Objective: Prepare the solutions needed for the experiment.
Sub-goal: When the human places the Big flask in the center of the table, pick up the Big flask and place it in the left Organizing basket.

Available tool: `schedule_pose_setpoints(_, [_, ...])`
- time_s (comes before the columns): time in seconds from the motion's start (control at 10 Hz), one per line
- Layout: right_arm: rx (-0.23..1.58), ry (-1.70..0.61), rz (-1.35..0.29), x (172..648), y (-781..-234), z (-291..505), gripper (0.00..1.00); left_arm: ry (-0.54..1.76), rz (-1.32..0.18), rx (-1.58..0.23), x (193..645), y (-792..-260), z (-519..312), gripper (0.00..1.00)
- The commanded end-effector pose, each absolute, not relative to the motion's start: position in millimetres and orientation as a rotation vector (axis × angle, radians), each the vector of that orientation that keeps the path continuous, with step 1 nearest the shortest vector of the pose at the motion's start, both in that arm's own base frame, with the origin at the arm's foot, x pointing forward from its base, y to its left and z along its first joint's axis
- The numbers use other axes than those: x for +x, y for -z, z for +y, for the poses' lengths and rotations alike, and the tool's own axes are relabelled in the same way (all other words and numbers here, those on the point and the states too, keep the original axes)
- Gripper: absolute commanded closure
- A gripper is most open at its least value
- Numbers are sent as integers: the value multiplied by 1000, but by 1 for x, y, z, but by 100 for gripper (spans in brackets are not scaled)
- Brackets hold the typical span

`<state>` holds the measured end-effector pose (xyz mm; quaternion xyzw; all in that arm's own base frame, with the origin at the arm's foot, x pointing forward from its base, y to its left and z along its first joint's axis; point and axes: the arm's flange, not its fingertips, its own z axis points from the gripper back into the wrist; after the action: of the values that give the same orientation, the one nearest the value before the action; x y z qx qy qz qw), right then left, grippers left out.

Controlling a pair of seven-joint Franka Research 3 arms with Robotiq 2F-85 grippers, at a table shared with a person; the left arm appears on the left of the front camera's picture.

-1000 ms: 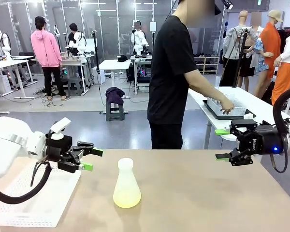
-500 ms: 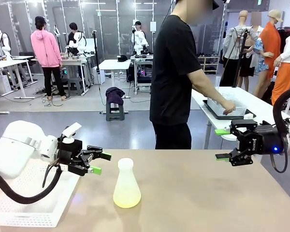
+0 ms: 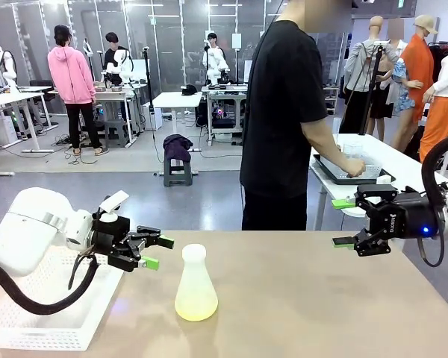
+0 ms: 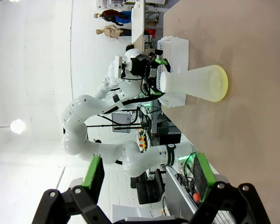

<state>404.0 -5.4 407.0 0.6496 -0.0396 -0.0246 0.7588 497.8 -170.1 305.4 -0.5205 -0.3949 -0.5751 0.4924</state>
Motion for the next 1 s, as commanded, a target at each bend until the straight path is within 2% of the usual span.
schedule_pose_setpoints(0.0, [1420,39,-93,403,-407,-6,4,1403,-965,-1260,496,-306,-170,0])
schedule_pose_setpoints(0.1, [1420,39,-93,403,-407,-6,4,1395,-958,-1263,498,-305,-170,0])
schedule_pose_setpoints(0.2, [1420,39,-93,403,-407,-6,4,1443,-992,-1316,499,-300,-180,0])
schedule_pose_setpoints(0.4, [1420,39,-93,403,-407,-6,4,1511,-1087,-1306,496,-292,-192,0])
schedule_pose_setpoints(0.9, [1420,39,-93,403,-407,-6,4,1427,-1064,-1311,501,-272,-215,0])
